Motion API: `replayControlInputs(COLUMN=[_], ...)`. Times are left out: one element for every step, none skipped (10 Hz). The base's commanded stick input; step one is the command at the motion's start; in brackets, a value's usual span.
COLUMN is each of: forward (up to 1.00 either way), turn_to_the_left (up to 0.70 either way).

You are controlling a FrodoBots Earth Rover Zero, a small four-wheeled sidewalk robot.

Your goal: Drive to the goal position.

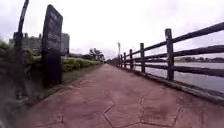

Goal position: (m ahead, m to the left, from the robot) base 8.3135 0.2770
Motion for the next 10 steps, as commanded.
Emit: replayControlInputs(forward=[1.00, 1.00, 1.00, 1.00, 1.00, 1.00, 1.00, 1.00, 1.00, 1.00], turn_to_the_left=[0.00, 0.00, 0.00, 0.30, 0.39, 0.21, 0.00, 0.00, 0.00, 0.00])
